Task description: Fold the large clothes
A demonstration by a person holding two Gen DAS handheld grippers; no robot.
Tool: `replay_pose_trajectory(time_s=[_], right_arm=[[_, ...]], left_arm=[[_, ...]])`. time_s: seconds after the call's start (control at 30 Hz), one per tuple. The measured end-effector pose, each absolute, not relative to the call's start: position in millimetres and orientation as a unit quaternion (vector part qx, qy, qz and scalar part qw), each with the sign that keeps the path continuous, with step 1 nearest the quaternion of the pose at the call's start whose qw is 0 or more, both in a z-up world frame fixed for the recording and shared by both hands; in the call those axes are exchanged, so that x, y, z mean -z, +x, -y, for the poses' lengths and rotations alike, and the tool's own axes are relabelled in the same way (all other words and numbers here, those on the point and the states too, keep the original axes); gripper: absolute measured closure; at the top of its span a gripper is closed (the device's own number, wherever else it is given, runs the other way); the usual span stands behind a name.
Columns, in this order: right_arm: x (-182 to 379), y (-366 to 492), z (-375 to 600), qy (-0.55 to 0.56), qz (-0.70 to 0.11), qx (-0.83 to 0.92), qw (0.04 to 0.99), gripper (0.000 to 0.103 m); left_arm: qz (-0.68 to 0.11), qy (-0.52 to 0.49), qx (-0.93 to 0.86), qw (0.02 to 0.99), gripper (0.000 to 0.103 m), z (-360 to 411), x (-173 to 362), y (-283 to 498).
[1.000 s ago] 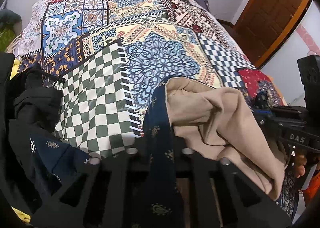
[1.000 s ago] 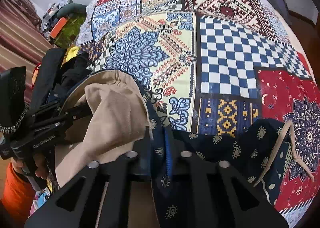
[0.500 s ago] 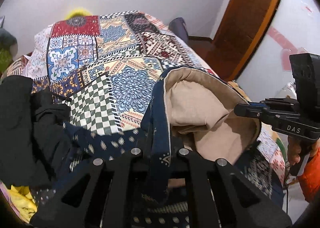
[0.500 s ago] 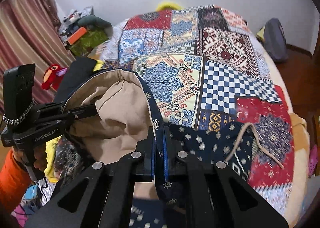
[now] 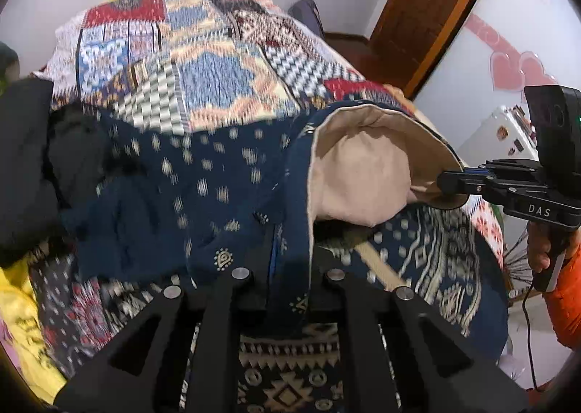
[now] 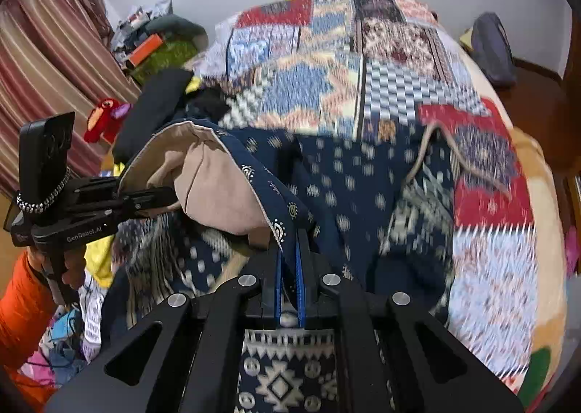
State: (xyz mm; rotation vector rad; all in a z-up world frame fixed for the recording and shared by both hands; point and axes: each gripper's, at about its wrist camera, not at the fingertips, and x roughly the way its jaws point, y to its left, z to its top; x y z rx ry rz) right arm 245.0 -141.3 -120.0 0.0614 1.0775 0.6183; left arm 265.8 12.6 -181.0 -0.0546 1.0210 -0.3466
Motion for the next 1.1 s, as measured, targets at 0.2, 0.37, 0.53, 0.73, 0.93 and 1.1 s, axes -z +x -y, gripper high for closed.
replay_pose_trajectory(time_s=[0.2,0.37,0.53,0.73,0.93,1.1], right_arm=[[138.2,221.1,144.9,0.011,-0.525,-0.28,0.803,0.096],[135.7,205.0,147.2,-0.009,-0.533,-0.277,0.799,0.093],[111.5,202.1,154.8,-0.015,-0.515,-0.276,0.811,0.093],[75.7,213.4,157.0,-0.002,-0.468,-0.278,0.839,0.092],[68.5,247.2,138.8,0.002,-0.453,-0.274,0.848,0.088],[103.1,264.9,116.8,0.003,-0.498,-0.277,0.822,0.087]], left_arm=[[-0.508,-0.019,0.16,0.846,0.074,-14.2,203.5,242.3],[-0.505,-0.01,0.15,0.85,0.065,-20.9,197.4,224.9],[-0.472,-0.007,0.141,0.87,0.061,-33.6,162.9,213.0],[-0.417,-0.002,0.118,0.901,0.054,-45.1,117.9,226.1],[-0.42,-0.026,0.127,0.898,0.053,-38.5,115.2,278.1],[-0.456,-0.033,0.149,0.877,0.053,-16.0,146.1,301.1]])
